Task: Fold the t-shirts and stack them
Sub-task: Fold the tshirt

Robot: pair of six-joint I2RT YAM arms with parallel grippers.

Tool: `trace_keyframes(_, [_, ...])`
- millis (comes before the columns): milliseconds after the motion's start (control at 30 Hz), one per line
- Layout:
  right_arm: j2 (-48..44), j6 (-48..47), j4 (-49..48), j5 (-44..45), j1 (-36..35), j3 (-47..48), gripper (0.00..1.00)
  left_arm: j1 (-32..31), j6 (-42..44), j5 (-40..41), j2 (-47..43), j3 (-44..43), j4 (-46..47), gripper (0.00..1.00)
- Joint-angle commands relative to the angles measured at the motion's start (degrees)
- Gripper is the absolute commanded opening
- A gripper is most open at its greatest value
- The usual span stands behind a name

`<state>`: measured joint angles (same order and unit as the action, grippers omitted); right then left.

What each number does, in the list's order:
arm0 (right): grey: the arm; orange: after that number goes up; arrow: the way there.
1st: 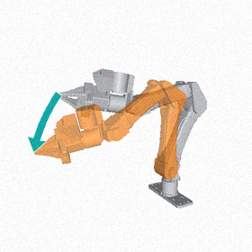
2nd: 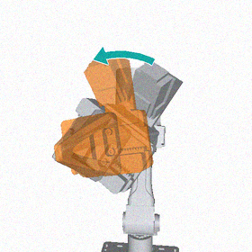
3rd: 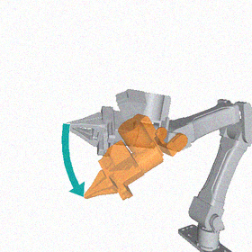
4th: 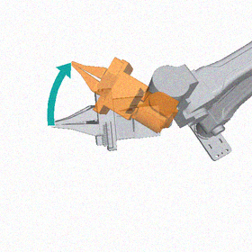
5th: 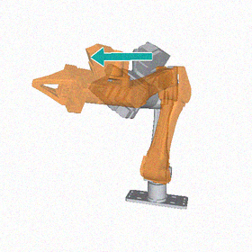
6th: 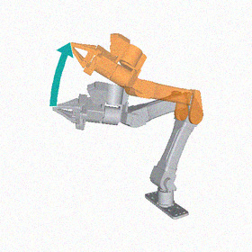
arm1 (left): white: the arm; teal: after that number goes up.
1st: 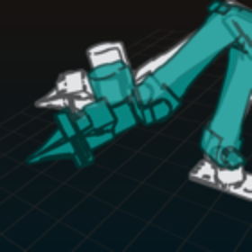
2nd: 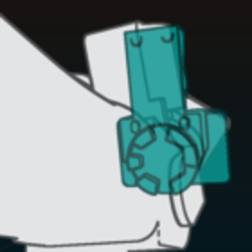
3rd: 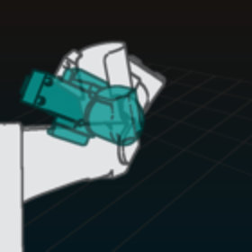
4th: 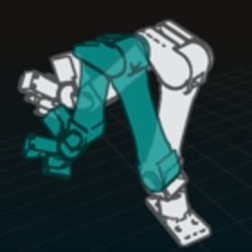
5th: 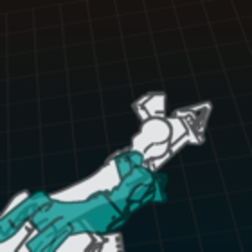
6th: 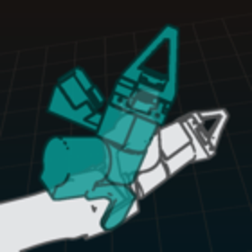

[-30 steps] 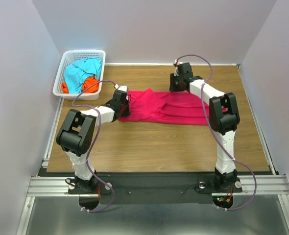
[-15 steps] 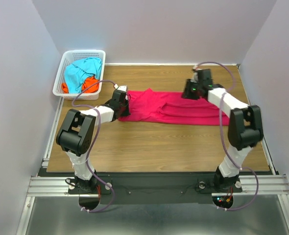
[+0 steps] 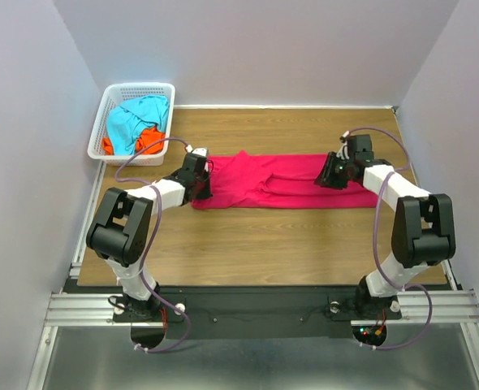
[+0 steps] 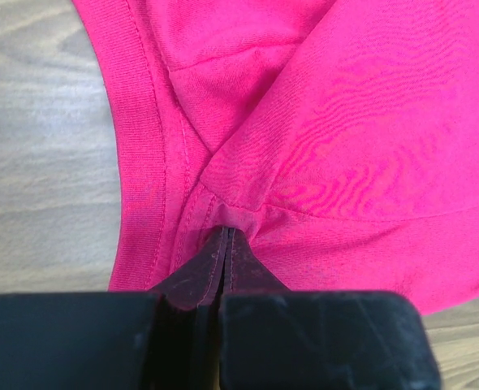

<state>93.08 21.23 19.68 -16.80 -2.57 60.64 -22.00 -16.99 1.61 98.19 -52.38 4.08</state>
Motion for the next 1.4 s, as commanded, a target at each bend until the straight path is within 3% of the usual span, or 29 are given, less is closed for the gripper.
trace_keyframes(0, [3.1, 0.7, 0.8, -4.8, -4.8, 1.6, 0.36, 0.5, 1.2, 1.2, -2.9, 1.4, -4.0, 0.0])
trace_keyframes(467, [10.4, 2.0, 1.6, -3.9, -11.4, 5.8, 0.36, 0.6, 0.7, 1.0, -3.5, 2.0, -3.4, 0.0])
trace_keyframes(1000, [16.7, -2.2, 1.8, 19.1, -9.5, 23.7, 0.34, 0.6, 0.6, 1.3, -3.6, 2.3, -3.5, 0.0])
trace_keyframes(1100, [13.9, -4.4, 2.4, 18.3, -9.1, 22.3, 0.34, 0.5, 0.6, 1.4, -3.6, 2.2, -3.5, 0.0])
trace_keyframes(1200, [11.9, -5.6, 4.2, 11.2, -9.1, 19.7, 0.34, 0.5, 0.6, 1.4, -3.4, 2.0, -3.5, 0.0])
trace_keyframes(1367, [7.6, -4.9, 7.8, 5.6, -11.1, 10.3, 0.32, 0.6, 0.7, 1.3, -3.1, 1.7, -3.5, 0.0])
